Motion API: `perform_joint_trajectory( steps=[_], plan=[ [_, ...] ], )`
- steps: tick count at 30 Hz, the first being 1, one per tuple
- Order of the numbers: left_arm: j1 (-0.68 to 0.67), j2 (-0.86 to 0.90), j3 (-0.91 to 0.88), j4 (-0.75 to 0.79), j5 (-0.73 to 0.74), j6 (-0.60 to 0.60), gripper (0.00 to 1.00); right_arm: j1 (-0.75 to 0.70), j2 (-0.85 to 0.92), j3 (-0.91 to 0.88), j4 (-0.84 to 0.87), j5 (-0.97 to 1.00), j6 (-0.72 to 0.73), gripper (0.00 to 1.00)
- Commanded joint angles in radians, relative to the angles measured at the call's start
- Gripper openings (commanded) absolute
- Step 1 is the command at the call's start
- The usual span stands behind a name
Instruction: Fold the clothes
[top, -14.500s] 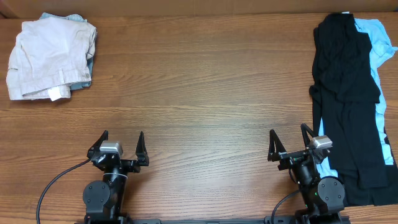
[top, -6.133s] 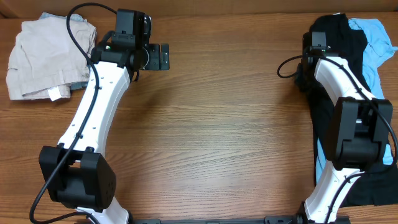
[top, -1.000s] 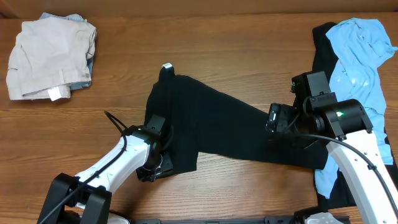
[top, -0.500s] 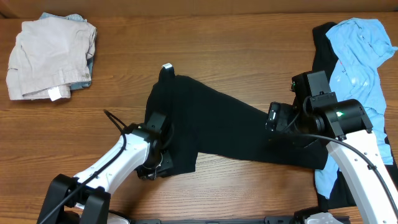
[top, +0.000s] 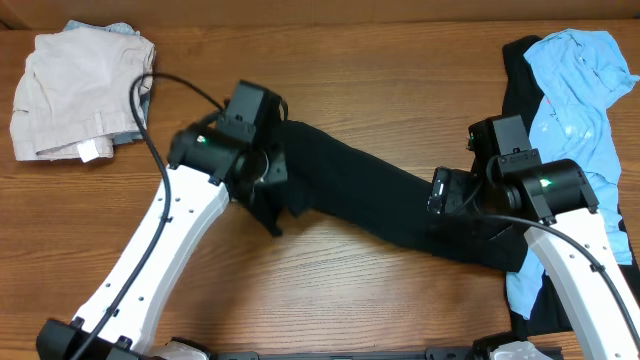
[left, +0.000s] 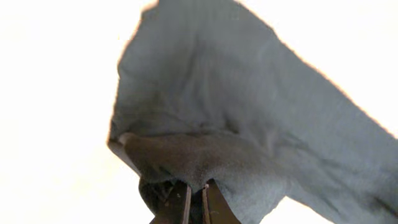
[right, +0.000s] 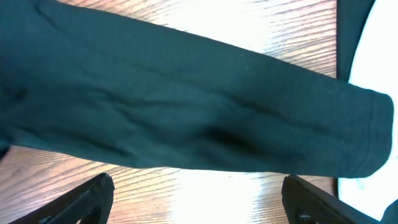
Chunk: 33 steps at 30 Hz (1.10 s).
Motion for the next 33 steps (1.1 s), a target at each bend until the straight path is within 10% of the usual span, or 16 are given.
perform_joint_trajectory(
  steps=[1,17,28,33],
  plan=[
    [0.066,-0.004,0.092,0.013,-0.074,0.03,0.04,0.0,0.018,-0.039,0.012,0.002,-0.002,0.9],
    [0.065,0.021,-0.072,-0.051,-0.019,0.045,0.24,0.001,0.057,-0.043,0.05,-0.002,0.002,0.9],
    [0.08,0.034,-0.235,0.008,0.081,0.042,0.75,0.001,0.057,-0.046,0.094,-0.012,-0.051,0.91],
    [0.069,0.035,-0.351,0.128,0.09,0.151,0.79,0.001,0.057,-0.046,0.102,-0.012,-0.079,0.91]
  ],
)
